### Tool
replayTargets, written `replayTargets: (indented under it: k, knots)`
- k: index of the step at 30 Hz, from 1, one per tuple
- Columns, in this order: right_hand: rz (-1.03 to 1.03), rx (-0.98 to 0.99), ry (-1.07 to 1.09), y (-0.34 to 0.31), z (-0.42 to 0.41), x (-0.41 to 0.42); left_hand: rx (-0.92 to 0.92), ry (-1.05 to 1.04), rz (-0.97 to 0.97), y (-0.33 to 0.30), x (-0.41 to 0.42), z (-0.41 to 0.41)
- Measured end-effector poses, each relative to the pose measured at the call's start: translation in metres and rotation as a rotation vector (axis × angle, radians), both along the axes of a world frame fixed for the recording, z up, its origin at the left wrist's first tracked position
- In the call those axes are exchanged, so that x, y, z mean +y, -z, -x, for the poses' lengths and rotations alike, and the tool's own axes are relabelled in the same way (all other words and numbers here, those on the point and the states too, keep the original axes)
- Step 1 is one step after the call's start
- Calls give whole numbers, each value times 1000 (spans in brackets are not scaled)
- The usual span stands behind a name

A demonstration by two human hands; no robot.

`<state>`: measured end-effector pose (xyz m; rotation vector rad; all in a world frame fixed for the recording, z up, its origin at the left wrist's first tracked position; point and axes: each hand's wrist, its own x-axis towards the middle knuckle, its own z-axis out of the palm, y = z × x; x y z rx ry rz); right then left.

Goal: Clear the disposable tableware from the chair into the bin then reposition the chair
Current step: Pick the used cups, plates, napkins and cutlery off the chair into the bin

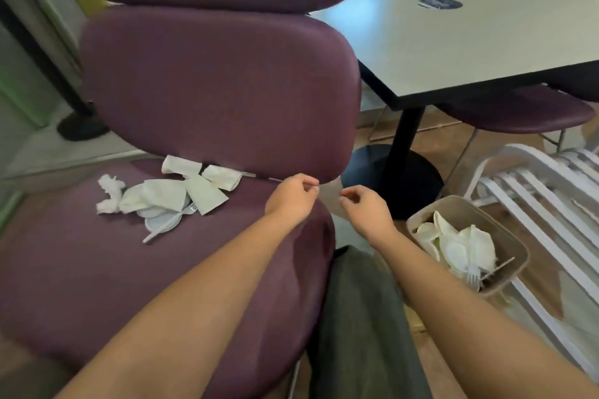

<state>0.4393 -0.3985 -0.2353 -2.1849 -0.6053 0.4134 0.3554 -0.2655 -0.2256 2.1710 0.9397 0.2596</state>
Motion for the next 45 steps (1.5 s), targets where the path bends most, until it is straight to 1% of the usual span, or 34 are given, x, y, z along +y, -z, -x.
replayTargets:
  k: [6,10,17,20,25,27,30,32,37,40,43,45]
  knots:
    - [26,-52,-197,-9,57,78,-2,-181,-28,-3,69,89]
    - [44,-67,-307,-8,96,124,1,-264,-51,-1,104,143]
    - [54,-98,-514,-4,161,195,99,-403,-142,-3,169,223]
    - [60,-175,-616,-4,176,217,145,-439,-192,1,192,247]
    - [87,-345,-702,-3,193,259,212,-472,-253,18,226,268]
    - [99,-426,-727,-1,197,277,230,-429,-304,23,237,272]
    - [117,-559,-752,1,200,301,314,-325,-406,29,253,272]
    - [121,-643,-765,3,202,313,358,-278,-441,32,262,269]
    - [173,-817,-818,13,205,343,470,-287,-509,52,284,270]
    - [261,-938,-887,19,207,355,463,-322,-554,63,288,277]
    - [343,-981,-947,24,212,363,429,-372,-581,68,290,284]
    - [387,-1023,-955,28,216,365,402,-413,-553,69,288,287]
